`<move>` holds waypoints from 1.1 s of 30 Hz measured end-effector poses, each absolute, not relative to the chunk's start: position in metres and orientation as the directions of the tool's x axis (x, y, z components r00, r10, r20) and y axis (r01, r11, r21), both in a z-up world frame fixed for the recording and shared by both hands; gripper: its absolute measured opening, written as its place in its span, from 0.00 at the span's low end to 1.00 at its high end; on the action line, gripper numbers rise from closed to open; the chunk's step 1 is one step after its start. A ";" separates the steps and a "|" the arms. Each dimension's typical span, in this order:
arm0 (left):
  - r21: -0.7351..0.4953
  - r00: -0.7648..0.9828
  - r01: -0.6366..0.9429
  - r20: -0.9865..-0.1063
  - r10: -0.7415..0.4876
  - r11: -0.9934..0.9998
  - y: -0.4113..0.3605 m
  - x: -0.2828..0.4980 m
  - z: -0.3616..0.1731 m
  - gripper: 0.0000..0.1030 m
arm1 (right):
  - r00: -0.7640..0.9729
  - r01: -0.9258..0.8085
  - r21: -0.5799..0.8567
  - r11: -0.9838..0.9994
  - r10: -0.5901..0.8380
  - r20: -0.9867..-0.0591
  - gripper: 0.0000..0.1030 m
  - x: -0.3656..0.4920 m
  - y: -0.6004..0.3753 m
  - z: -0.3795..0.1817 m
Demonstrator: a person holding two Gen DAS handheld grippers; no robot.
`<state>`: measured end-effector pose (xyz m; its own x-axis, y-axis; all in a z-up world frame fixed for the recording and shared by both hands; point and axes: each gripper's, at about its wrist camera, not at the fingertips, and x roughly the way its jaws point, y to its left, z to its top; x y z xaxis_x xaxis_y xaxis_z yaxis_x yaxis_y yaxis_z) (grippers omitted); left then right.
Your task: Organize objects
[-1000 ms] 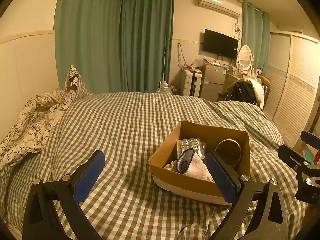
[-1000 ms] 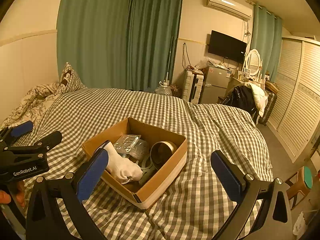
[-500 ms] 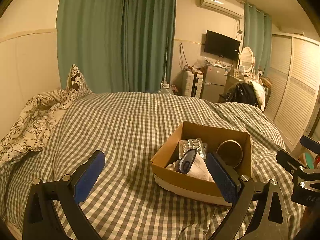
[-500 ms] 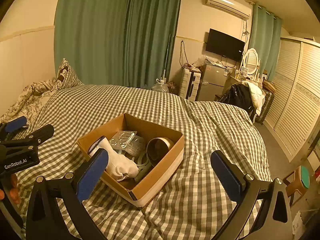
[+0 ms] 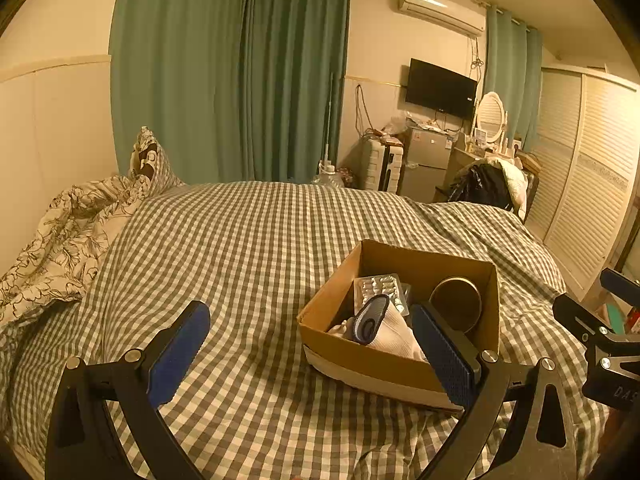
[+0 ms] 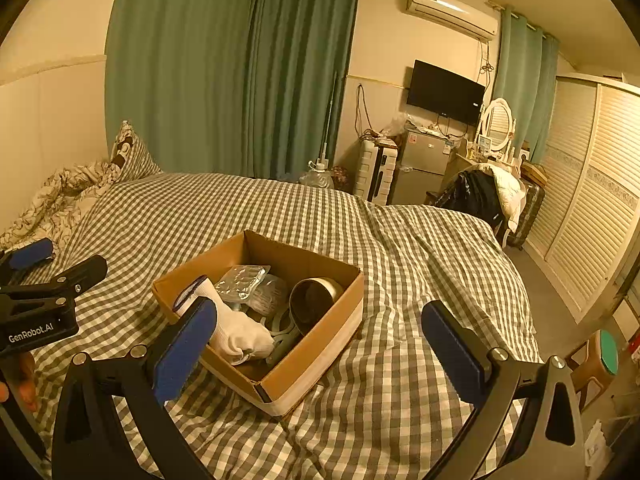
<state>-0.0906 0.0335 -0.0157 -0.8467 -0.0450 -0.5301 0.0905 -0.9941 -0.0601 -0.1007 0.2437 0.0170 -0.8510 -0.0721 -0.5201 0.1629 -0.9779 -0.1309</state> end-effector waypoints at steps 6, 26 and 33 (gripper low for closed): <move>-0.054 -0.846 0.090 -0.531 -0.048 -0.994 0.036 -0.090 -0.017 1.00 | -0.850 0.161 -0.126 -0.979 -0.073 -0.521 1.00 -0.100 0.245 0.017; -0.043 -0.843 0.113 -0.533 -0.073 -0.993 0.035 -0.088 -0.019 1.00 | -0.849 0.147 -0.119 -0.982 -0.064 -0.524 1.00 -0.098 0.247 0.016; -0.047 -0.842 0.110 -0.535 -0.068 -0.993 0.035 -0.088 -0.019 1.00 | -0.847 0.148 -0.118 -0.982 -0.064 -0.527 1.00 -0.099 0.246 0.015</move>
<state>-0.0885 0.0352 -0.0185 -0.8423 -0.0679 -0.5348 0.1098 -0.9928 -0.0470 -0.0990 0.2460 0.0150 -0.8475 -0.0642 -0.5269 0.1476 -0.9820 -0.1179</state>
